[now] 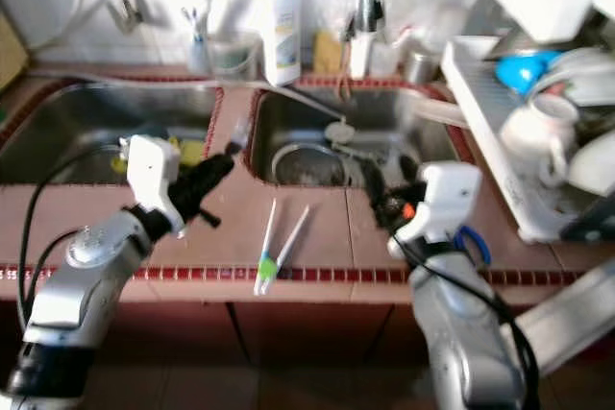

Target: Kitchen organization

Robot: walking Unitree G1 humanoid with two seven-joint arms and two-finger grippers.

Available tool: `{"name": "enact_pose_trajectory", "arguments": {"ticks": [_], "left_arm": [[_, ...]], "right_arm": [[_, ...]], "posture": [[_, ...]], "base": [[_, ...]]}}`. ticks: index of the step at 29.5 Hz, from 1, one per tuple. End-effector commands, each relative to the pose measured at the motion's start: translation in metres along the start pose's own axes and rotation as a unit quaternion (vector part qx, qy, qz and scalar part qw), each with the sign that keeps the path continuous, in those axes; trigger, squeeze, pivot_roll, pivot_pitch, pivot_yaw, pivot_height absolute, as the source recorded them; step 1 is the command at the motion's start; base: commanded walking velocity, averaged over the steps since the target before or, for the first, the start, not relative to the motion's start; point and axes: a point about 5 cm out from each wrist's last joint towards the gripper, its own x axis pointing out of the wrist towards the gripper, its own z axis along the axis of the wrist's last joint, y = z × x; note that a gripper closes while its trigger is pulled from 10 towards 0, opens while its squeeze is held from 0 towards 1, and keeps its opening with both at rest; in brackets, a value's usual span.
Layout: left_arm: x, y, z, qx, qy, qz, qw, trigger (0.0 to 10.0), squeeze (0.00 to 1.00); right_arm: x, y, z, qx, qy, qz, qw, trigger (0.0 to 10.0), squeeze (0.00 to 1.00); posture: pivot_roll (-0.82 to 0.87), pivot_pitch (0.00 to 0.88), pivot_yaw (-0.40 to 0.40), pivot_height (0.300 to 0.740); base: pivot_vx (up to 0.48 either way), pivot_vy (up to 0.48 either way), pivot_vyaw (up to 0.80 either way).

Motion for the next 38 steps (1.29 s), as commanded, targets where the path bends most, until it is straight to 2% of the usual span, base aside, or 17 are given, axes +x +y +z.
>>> {"name": "enact_pose_trajectory", "arguments": {"ticks": [1,23,38], "left_arm": [[0.0038,-0.0039,0.0020,0.004,0.001,-0.008,1.000,10.0,0.00],[0.0041,-0.0018,0.0030,0.025,-0.004,0.003,1.000,10.0,0.00],[0.0042,-0.0030,-0.0006,0.014,0.004,-0.013,1.000,10.0,0.00]], "right_arm": [[-0.0012,-0.0048,0.0042,-0.009,-0.008,-0.012,1.000,10.0,0.00],[0.0005,-0.0048,0.0044,-0.016,-0.012,-0.012,1.000,10.0,0.00],[-0.0002,-0.0028,0.0030,-0.015,-0.010,-0.005,1.000,10.0,0.00]], "posture": [[-0.09,0.075,0.051,0.740],[-0.10,0.057,0.049,0.740],[-0.10,0.049,0.048,0.740]], "base": [[0.000,0.000,0.00],[0.000,0.000,0.00],[0.000,0.034,0.00]]}}
